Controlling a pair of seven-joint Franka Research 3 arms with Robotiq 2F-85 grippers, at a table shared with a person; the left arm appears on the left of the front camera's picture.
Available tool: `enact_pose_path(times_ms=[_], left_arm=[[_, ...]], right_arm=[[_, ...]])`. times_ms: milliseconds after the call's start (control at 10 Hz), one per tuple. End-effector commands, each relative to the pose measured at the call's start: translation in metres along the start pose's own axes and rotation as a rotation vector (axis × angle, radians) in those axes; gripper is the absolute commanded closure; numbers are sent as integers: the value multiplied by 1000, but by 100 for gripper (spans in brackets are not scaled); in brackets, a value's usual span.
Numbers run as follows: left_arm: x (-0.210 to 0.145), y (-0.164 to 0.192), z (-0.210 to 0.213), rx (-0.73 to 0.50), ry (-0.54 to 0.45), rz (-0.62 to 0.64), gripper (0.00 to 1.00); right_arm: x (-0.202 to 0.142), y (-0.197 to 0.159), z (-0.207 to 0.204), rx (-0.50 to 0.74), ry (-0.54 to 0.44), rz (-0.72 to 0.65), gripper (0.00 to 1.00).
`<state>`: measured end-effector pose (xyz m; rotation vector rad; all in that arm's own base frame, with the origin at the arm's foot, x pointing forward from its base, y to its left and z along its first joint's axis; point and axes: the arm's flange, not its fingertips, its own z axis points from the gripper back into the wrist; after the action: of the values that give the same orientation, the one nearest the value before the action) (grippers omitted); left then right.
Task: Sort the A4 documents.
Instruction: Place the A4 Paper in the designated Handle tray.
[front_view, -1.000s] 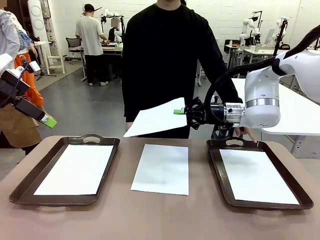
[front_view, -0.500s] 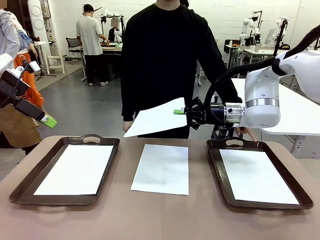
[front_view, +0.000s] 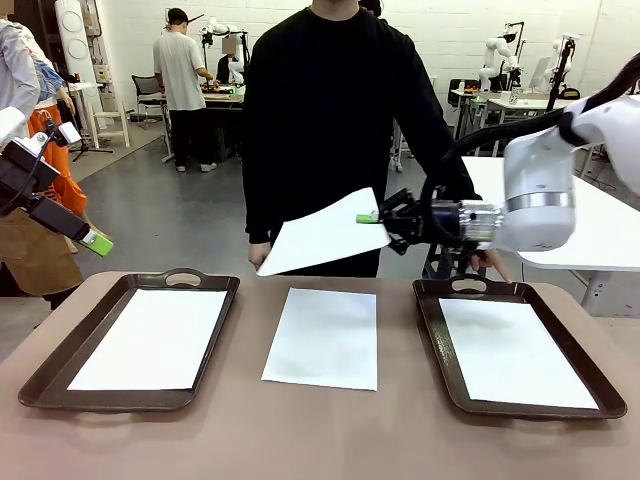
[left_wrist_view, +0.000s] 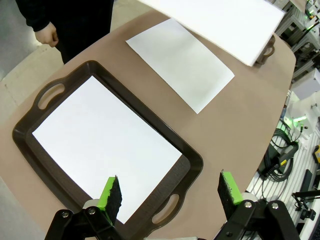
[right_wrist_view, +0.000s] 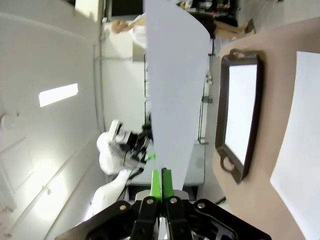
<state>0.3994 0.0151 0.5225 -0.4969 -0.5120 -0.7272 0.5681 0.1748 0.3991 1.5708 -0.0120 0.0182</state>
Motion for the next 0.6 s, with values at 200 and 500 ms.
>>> enact_pose_path(times_ms=[200, 500], left_arm=[[-1, 1, 1, -4, -3, -7, 0], [-1, 1, 1, -4, -3, -7, 0]], right_arm=[[-39, 42, 139, -32, 113, 48, 99], [-50, 31, 199, -35, 69, 82, 99]])
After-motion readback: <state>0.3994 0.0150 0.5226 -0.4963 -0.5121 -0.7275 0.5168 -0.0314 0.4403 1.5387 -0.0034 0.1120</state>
